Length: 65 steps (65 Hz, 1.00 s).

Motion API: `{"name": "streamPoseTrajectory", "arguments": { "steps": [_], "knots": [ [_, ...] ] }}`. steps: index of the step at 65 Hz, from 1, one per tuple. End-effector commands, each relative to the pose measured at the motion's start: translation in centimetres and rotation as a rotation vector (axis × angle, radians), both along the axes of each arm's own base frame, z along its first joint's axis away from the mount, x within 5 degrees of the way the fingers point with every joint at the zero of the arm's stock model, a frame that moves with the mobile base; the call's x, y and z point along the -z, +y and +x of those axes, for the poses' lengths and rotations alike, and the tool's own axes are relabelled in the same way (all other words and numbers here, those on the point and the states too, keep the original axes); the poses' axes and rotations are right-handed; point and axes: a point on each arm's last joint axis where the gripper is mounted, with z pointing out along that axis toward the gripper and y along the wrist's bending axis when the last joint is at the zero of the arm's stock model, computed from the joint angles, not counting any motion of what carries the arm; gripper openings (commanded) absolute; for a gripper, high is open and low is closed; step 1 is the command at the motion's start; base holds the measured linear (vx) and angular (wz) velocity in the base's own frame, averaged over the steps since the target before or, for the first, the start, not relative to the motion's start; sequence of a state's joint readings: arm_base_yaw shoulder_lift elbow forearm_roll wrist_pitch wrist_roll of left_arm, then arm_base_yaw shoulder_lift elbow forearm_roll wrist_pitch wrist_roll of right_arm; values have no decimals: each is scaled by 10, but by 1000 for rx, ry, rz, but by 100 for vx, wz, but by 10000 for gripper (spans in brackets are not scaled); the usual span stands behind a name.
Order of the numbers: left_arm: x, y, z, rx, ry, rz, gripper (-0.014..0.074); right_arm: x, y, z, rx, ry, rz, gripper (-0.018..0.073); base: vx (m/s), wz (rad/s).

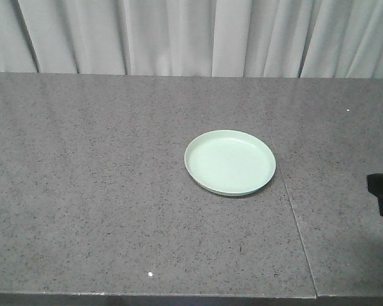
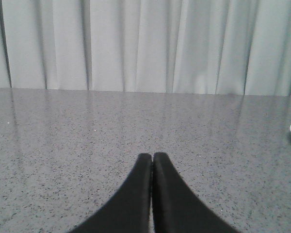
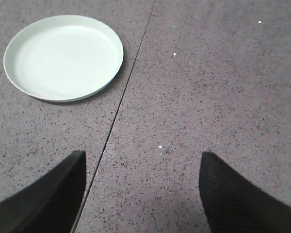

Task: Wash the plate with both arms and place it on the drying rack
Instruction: 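Move the right gripper toward the rim of the pale green plate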

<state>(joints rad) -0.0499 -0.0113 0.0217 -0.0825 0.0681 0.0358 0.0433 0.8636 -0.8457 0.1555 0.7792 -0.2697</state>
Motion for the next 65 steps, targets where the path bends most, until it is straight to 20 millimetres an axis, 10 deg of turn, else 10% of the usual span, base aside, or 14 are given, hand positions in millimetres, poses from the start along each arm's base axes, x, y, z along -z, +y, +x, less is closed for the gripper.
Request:
{"name": "streamPoseTrajectory", "arguments": {
  "steps": [1, 65],
  "knots": [
    [-17, 1, -3, -3, -117, -22, -7, -12, 7, 18, -75, -48, -42, 503, 0, 0],
    [-17, 1, -3, -3, -117, -22, -7, 23, 56, 190, -41, 370, 40, 451, 0, 0]
  ]
}}
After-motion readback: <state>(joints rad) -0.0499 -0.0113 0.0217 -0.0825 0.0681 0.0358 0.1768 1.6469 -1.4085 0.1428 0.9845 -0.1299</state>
